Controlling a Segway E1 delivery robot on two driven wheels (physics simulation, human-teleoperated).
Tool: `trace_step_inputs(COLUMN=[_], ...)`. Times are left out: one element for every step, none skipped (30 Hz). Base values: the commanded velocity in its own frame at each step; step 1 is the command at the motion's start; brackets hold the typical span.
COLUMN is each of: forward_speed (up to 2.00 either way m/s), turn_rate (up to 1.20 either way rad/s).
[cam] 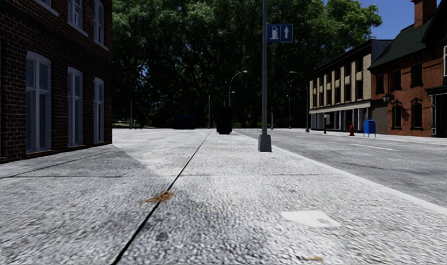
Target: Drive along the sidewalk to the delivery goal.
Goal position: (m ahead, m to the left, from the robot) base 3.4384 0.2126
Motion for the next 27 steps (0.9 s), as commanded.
trace_step_inputs(forward_speed=[2.0, 2.0, 2.0, 2.0, 2.0, 2.0, 2.0, 2.0, 2.0, 2.0, 2.0, 2.0, 2.0, 2.0, 2.0, 2.0, 2.0, 2.0, 2.0, 2.0, 2.0, 2.0, 2.0, 2.0, 2.0, 2.0, 2.0], turn_rate=[0.19, 0.19, 0.19, 0.19, 0.19, 0.19, 0.19, 0.19, 0.19, 0.19, 0.19, 0.19, 0.19, 0.14, 0.0, 0.0, 0.0, 0.0, 0.0, 0.0, 0.0, 0.0, 0.0, 0.0, 0.0, 0.07, 0.18])
